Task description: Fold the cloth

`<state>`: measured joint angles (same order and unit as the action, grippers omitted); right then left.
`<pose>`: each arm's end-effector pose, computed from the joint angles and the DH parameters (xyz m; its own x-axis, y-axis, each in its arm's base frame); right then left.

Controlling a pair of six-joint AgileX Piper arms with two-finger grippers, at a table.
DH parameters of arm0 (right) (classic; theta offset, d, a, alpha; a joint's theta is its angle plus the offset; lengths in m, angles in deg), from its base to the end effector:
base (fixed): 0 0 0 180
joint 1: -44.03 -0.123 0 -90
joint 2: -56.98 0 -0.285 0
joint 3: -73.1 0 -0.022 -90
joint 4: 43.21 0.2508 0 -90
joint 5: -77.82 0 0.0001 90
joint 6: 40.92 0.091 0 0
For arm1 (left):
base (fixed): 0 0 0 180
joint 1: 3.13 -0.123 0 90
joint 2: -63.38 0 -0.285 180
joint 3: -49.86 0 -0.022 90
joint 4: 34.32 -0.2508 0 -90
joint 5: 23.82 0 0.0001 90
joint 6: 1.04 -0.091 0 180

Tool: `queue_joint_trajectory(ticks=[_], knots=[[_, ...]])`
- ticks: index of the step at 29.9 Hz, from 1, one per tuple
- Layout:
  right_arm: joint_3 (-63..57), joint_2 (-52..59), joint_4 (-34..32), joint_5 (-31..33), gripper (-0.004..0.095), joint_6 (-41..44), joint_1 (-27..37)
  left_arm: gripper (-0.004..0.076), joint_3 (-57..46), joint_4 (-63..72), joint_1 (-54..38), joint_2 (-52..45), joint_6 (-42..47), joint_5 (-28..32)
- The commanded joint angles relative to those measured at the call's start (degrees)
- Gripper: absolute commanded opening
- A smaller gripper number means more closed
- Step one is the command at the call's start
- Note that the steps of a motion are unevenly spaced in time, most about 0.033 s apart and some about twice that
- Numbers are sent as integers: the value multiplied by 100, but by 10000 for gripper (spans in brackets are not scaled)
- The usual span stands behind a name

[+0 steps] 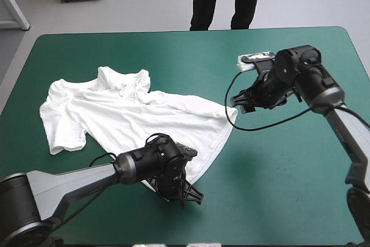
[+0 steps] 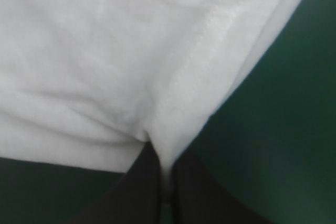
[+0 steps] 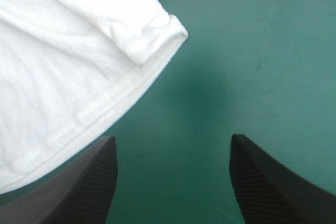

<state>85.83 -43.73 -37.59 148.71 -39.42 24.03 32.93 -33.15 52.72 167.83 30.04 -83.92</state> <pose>0.3124 0.1227 0.3494 -0.8962 -0.2644 -0.3562 -0.3203 0.9412 0.1072 0.1638 -0.2444 0.1962 -0.9119 0.4093 0.0312 0.4095 0.9123 -0.0016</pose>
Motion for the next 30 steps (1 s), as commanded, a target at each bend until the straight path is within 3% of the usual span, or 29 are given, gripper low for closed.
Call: queue_joint_trajectory(ticks=[1,28,30], knots=[[614,-264,-12,-23,596,-13,-153,-10,-121,228,1,246,-112,652],[1095,-2504,100,-520,576,95,-183,-10,-121,250,1,236,-221,608],[1095,-2597,100,-494,536,142,-183,-10,-121,250,1,236,-221,608]])
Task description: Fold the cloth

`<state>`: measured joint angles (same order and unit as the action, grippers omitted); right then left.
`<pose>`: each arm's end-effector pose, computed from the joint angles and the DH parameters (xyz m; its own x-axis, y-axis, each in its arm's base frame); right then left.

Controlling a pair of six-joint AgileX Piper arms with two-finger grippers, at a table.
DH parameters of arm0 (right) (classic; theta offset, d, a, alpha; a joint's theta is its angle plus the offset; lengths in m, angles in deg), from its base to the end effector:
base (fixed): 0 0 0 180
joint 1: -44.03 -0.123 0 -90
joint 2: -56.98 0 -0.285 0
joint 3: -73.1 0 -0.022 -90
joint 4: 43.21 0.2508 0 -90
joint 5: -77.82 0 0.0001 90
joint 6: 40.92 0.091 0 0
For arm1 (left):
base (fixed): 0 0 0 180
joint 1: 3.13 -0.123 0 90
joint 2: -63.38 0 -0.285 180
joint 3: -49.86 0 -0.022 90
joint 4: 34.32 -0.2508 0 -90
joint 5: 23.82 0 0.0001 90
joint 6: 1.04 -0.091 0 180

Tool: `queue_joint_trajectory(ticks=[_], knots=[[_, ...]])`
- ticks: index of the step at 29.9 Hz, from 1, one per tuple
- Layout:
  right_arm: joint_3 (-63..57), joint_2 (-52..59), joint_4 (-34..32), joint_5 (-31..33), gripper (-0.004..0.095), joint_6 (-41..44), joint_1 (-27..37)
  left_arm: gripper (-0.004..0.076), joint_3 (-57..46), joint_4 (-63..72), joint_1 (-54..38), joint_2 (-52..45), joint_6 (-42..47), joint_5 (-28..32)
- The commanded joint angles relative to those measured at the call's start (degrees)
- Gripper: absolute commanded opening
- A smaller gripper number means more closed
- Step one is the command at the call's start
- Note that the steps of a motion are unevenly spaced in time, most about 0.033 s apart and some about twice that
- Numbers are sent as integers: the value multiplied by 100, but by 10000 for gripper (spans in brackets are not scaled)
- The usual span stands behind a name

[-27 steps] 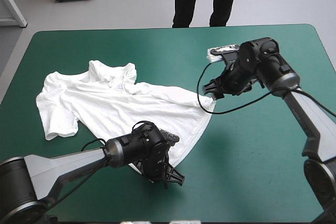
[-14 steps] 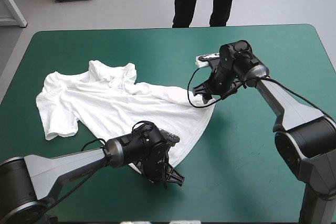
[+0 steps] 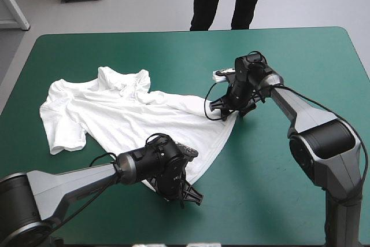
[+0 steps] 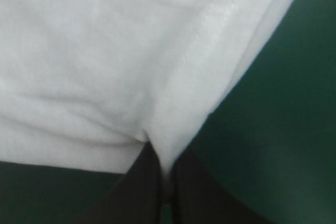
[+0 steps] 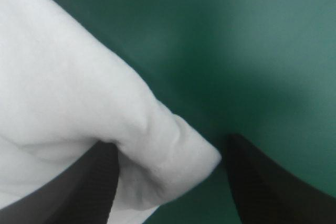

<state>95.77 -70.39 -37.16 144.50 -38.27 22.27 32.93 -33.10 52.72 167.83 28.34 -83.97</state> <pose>0.4006 0.1694 0.2176 -0.9481 -0.2841 -0.1429 -0.3003 0.9476 0.1087 0.1637 -0.2444 0.1962 -0.8995 0.4358 0.0323 0.4360 0.9000 -0.0027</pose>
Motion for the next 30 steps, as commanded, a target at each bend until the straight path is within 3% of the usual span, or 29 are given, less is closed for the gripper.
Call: queue_joint_trajectory(ticks=[1,7,12,23,30], knots=[[101,28,72,-38,483,27,-8,-10,-121,245,1,236,-51,613],[101,-56,48,48,-15,-33,-17,-10,-121,194,1,236,-51,603],[101,92,7,336,-17,-36,-17,-10,-80,-546,-11,67,34,319],[101,2005,134,479,-17,-104,-5,-10,1263,-2979,-11,-1000,278,-1295],[110,3410,187,479,-17,-156,-5,-10,2676,-3364,-302,-1489,-351,-1361]])
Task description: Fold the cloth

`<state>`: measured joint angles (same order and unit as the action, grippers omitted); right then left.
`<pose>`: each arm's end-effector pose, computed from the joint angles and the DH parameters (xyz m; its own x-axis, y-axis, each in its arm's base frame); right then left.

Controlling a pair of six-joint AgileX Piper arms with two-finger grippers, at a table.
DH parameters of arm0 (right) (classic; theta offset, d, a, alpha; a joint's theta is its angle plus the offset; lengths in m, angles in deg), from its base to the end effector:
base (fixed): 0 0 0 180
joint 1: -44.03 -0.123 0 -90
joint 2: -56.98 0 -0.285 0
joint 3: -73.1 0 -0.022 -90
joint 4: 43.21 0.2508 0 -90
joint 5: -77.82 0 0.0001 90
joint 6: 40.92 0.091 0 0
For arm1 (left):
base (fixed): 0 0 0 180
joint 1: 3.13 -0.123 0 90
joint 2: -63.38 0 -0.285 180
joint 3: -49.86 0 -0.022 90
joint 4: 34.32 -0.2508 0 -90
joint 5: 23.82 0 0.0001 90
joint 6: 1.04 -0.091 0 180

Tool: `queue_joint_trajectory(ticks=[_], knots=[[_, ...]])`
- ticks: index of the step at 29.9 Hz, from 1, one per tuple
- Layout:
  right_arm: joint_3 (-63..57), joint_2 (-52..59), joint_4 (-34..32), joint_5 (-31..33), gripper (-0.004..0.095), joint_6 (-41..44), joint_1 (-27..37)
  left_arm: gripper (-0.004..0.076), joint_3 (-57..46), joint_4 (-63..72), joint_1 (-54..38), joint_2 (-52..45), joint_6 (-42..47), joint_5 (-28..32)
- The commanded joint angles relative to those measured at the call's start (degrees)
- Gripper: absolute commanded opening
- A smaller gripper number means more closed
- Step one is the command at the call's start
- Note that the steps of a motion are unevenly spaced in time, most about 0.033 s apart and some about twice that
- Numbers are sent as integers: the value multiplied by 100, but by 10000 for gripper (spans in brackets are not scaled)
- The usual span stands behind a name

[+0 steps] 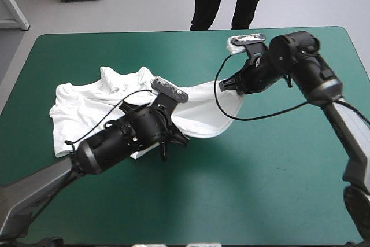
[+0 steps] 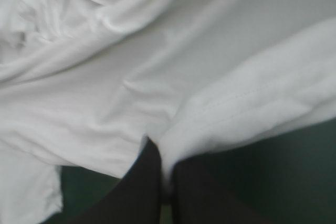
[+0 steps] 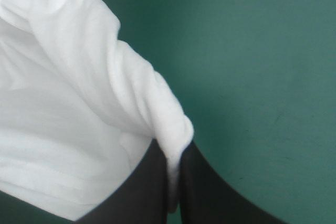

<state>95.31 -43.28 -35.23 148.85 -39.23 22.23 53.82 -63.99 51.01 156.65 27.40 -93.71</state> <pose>0.3095 0.1366 0.3996 -0.8252 -0.2500 -0.5065 -0.3703 0.9166 0.1508 0.2094 -0.2174 0.3587 -0.6942 0.5095 -0.5083 0.4209 0.8603 0.2876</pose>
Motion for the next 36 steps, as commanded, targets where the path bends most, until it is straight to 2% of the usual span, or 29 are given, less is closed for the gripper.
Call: queue_joint_trajectory(ticks=[1,7,15,19,24,31,36], knots=[[180,838,-21,45,-17,-59,-1,-10,809,-288,-195,-416,-376,-386],[962,1408,-305,45,-17,33,-1,-10,2279,-350,-417,-527,-1070,-386],[2918,1410,-536,-113,-15,58,-1,-10,4525,-784,-417,-527,-1502,-386],[3634,1410,-536,-125,-15,58,-1,-10,5262,-784,-417,-527,-1671,-331],[4498,1410,-524,-174,-11,-5,-1,-10,5946,-532,-417,-527,-1788,255],[5540,1410,-456,-781,2,-169,-1,-10,6796,604,-417,-527,-2244,1434],[5670,1399,-545,-925,3,-169,-1,-10,6895,719,-417,-502,-2359,1671]])
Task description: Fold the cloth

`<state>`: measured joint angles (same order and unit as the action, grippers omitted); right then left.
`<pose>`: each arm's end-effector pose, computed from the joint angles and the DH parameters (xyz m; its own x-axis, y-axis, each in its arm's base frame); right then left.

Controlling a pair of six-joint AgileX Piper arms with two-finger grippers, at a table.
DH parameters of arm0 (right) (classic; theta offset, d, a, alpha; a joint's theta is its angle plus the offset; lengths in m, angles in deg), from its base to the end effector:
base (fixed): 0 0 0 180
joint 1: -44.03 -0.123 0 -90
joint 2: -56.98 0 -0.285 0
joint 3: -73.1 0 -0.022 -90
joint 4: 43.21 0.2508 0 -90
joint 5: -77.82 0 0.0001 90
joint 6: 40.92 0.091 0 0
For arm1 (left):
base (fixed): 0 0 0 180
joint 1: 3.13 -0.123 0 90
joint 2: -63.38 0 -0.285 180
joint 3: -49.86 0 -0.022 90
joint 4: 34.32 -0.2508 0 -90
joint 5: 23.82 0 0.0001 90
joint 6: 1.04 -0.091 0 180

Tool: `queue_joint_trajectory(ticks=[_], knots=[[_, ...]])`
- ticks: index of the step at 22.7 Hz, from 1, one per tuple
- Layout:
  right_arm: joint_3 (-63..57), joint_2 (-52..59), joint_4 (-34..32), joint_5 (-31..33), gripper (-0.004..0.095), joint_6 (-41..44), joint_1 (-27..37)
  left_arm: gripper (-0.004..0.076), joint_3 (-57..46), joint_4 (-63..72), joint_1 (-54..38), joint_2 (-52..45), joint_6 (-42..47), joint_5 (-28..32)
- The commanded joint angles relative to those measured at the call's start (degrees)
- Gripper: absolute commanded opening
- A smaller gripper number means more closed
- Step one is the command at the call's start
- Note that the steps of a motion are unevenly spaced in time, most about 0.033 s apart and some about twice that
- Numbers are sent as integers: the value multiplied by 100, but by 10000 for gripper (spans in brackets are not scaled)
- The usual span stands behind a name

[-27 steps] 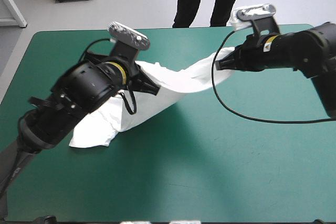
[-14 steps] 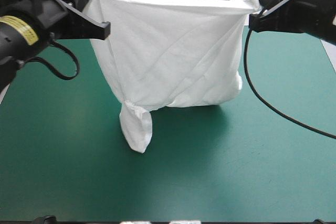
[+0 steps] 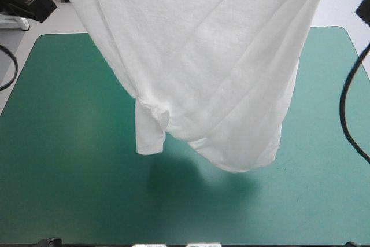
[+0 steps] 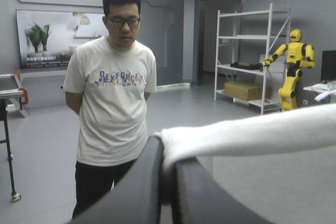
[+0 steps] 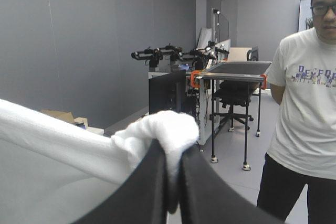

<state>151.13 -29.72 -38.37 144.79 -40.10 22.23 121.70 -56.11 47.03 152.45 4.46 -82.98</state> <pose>0.0787 0.0391 0.6813 0.2103 0.1350 -0.9683 -0.4505 0.8924 0.0266 0.1067 -0.0826 0.6770 0.2266 -0.1149 -0.9672 0.5099 0.8601 0.0173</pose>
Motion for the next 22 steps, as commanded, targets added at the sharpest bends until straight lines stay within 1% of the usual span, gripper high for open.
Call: queue_joint_trajectory(ticks=[1,6,8,10,11,12,13,14,15,16,17,18,19,20,21,22], knots=[[60,-15,-295,-492,3,-81,-1,-10,97,-157,-18,-20,-76,609],[-283,-416,-659,-440,1,-25,-1,-10,97,-1356,-18,449,2,643],[-428,-654,-833,-504,1,53,-1,-10,97,-1965,-29,686,247,654],[-516,-941,-1092,-624,1,124,-1,-10,97,-2460,-224,932,508,715],[-526,-1272,-1443,-909,1,241,-1,-10,97,-2358,-639,1165,668,885],[-526,-1418,-1582,-1084,1,305,-1,-10,97,-2135,-860,1269,668,1016],[-526,-1660,-1939,-1661,1,493,-1,-10,97,-1507,-1487,1454,668,1320],[-526,-1740,-2059,-1996,0,550,-1,-10,97,-1085,-1806,1530,668,1464],[-526,-1901,-2305,-2650,0,672,-1,-10,97,-255,-2398,1689,635,1922],[-526,-1947,-2438,-2874,0,718,-1,-10,97,88,-2601,1736,566,2141],[-526,-2014,-2764,-3304,1,907,-1,-10,97,939,-3014,1826,299,2872],[-526,-2057,-2889,-3384,2,1058,-1,-10,97,1266,-3142,1853,171,3181],[-526,-2054,-3136,-3406,1,1275,-1,-10,97,1937,-3348,1890,-122,3603],[-526,-2080,-3161,-3320,1,1271,21,-10,97,2179,-3491,1940,-240,3501],[-526,-2097,-3110,-3198,1,1299,96,-10,97,2144,-3556,1983,-253,3281],[-526,-2117,-2919,-2910,0,1335,197,-10,97,2144,-3568,2112,-253,2988]])
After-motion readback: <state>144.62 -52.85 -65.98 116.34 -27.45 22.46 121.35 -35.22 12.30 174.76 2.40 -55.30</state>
